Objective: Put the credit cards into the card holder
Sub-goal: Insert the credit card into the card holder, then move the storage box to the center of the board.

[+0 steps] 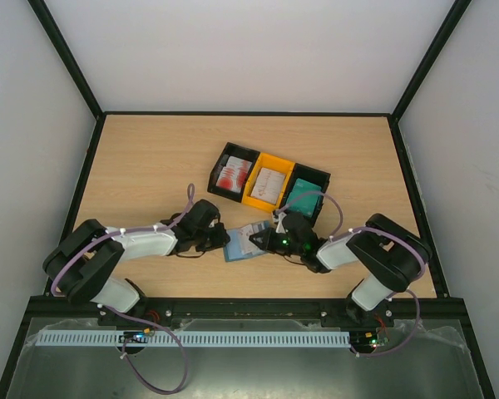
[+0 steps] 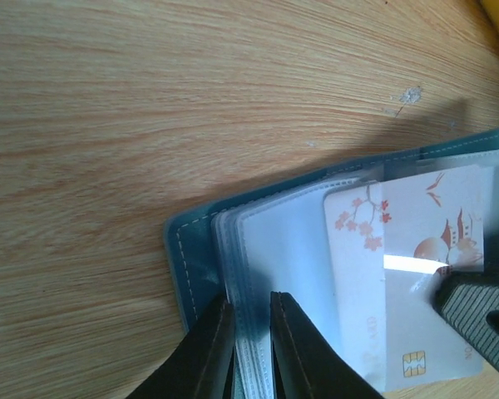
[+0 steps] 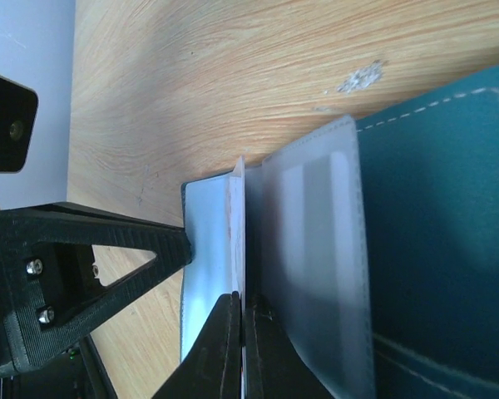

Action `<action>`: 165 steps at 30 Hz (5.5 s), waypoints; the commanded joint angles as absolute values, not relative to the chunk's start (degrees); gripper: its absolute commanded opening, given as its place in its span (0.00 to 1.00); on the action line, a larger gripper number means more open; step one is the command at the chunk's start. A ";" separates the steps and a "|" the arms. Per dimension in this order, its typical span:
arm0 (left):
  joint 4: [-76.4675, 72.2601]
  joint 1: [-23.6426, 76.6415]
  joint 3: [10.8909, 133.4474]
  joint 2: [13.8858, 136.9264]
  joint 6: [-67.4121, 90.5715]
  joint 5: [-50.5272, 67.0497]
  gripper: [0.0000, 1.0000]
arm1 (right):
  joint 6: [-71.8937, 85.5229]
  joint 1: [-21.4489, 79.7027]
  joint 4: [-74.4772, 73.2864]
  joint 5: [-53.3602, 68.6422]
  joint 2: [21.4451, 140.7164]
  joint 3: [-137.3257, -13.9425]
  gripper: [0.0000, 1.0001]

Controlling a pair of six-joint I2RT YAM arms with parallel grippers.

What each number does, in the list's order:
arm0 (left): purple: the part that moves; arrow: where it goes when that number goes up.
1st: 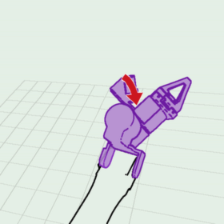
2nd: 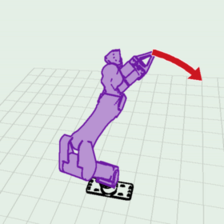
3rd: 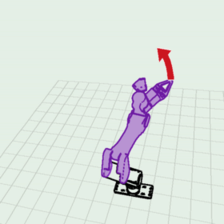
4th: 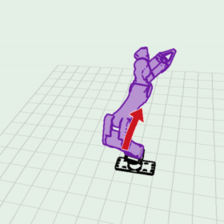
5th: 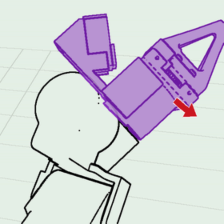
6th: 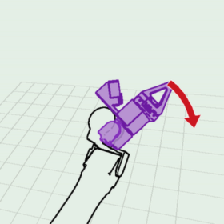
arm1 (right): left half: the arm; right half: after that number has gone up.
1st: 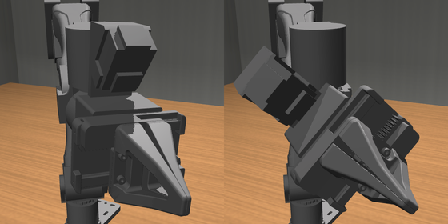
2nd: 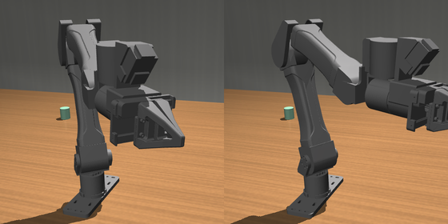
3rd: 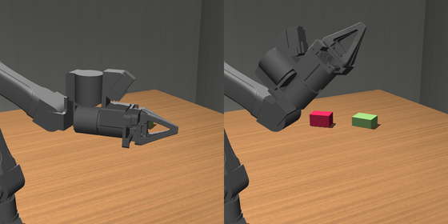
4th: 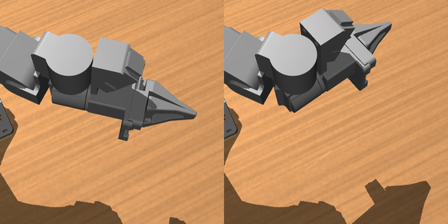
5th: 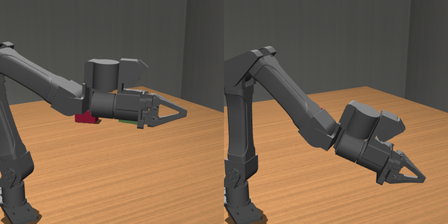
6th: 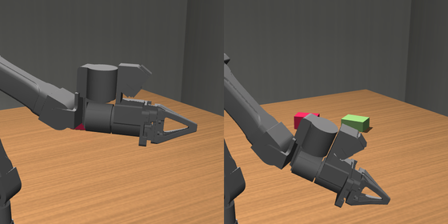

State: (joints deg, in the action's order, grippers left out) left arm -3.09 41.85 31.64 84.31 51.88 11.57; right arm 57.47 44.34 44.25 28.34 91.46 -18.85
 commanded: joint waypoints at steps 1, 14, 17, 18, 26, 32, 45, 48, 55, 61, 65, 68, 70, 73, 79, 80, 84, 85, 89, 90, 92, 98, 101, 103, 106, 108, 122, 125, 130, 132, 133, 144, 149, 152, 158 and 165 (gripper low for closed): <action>-2.10 42.91 29.81 84.78 52.36 12.35 0.15 | 58.16 47.06 44.98 26.73 92.56 -17.91 0.02; -2.12 43.15 28.74 81.52 53.14 12.58 0.22 | 57.89 49.87 37.66 18.53 86.94 -19.22 0.30; -2.08 43.15 29.40 80.03 53.39 15.13 0.34 | 56.15 49.88 30.04 17.05 84.24 -21.04 0.38; -1.85 43.15 29.66 79.49 53.54 15.89 0.38 | 55.13 49.95 27.08 16.81 83.68 -22.14 0.39; -2.75 43.24 28.77 77.02 54.95 19.00 0.45 | 51.09 50.05 14.26 15.78 81.48 -25.58 0.47; -3.60 43.33 27.11 77.18 55.80 18.44 0.40 | 51.14 50.93 13.17 16.55 83.06 -27.23 0.25; -7.96 43.33 24.31 79.49 55.70 22.15 0.33 | 53.33 51.81 19.91 25.02 86.47 -27.91 0.09; -8.17 43.33 24.05 79.87 55.64 22.08 0.33 | 53.93 51.84 22.06 26.18 86.92 -27.77 0.09; -7.56 43.33 24.22 78.96 55.17 20.63 0.33 | 52.57 51.78 19.25 24.63 85.50 -28.58 0.14; -1.54 43.19 27.78 72.74 51.91 14.61 0.45 | 40.74 49.03 -2.31 12.73 73.27 -36.84 0.38; 2.37 42.79 30.79 67.52 49.48 10.13 0.54 | 27.28 41.36 -17.26 11.98 68.70 -46.98 0.48; 3.74 41.69 32.03 65.07 48.33 8.89 0.62 | 17.32 37.37 -28.72 8.32 69.49 -56.15 0.51; 3.58 40.69 32.21 64.23 48.05 9.30 0.65 | 12.24 35.22 -34.41 7.79 71.02 -61.96 0.54; 2.53 39.00 32.49 64.49 47.25 11.60 0.66 | 7.00 32.42 -40.12 6.12 74.27 -68.09 0.55; 2.52 35.61 33.16 66.20 46.31 16.08 0.66 | 3.60 28.57 -47.32 -1.93 82.71 -72.61 0.55; 2.73 35.29 33.25 66.20 46.05 16.50 0.66 | 3.87 28.44 -47.91 -1.80 84.41 -72.53 0.55; 3.62 34.54 33.07 66.02 45.45 16.49 0.65 | 4.72 28.48 -46.76 -1.37 89.47 -70.61 0.53; 3.89 34.44 33.06 66.08 45.44 16.38 0.64 | 4.51 28.48 -46.62 -1.90 90.85 -70.36 0.51; 4.39 34.24 32.48 65.98 46.20 15.38 0.62 | 3.39 28.48 -45.57 -1.34 96.32 -71.55 0.49; 4.44 34.12 32.23 65.74 46.64 15.11 0.62 | 3.33 28.45 -45.46 -0.99 97.92 -72.63 0.49; 4.72 34.09 31.79 65.07 47.13 14.66 0.62 | 3.26 28.48 -45.43 -0.51 101.68 -74.99 0.49; 7.94 33.87 31.22 62.51 47.13 12.78 0.62 | 3.01 28.60 -41.96 4.68 106.03 -77.93 0.49; 8.87 33.47 31.24 62.14 46.57 12.65 0.63 | 2.78 29.43 -40.27 7.67 106.60 -78.74 0.51; 9.03 33.17 31.25 62.34 46.26 12.67 0.63 | 2.45 30.16 -39.89 9.80 107.28 -79.42 0.52; 8.24 32.96 31.41 63.34 45.98 13.45 0.63 | 1.52 31.45 -39.98 10.29 108.78 -80.31 0.54; 6.61 32.96 31.63 64.34 45.78 14.76 0.63 | 1.01 31.71 -39.90 10.01 110.26 -81.94 0.56; -12.18 33.25 37.02 81.59 49.88 20.64 0.43 | -4.16 31.55 -43.52 12.31 115.56 -87.42 0.45; -14.12 33.51 38.83 85.21 50.88 19.75 0.37 | -4.13 31.55 -42.77 13.72 115.38 -86.23 0.41; -15.86 34.69 42.14 90.77 51.57 18.76 0.34 | -4.08 31.55 -42.45 13.17 115.51 -84.82 0.41; -16.44 35.39 43.26 92.59 51.72 18.44 0.33 | -4.04 31.55 -42.36 13.77 115.26 -84.13 0.41; -16.70 35.60 43.71 93.38 51.83 18.27 0.32 | -4.04 31.55 -42.33 14.25 115.06 -83.89 0.39; -17.25 37.85 46.40 99.21 52.39 17.17 0.24 | -3.92 31.55 -42.81 17.53 113.87 -82.56 0.15; -17.31 38.14 46.49 99.84 52.28 16.92 0.24 | -3.62 31.55 -43.02 19.25 112.18 -82.06 0.15; -17.41 38.23 46.65 100.04 52.29 16.83 0.23 | -3.28 31.55 -43.34 19.34 111.35 -81.82 0.14; -16.84 38.32 47.96 100.84 52.47 17.49 0.23 | -1.59 31.55 -43.60 20.96 110.22 -80.78 0.10; -17.05 38.54 48.65 101.85 52.55 17.92 0.22 | -1.23 31.55 -43.60 22.09 108.46 -79.05 0.09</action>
State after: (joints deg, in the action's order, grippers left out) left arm -15.59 38.11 46.44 100.95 52.58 17.85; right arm -2.02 31.14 -41.43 19.77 110.78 -80.66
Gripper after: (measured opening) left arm 0.221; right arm 0.092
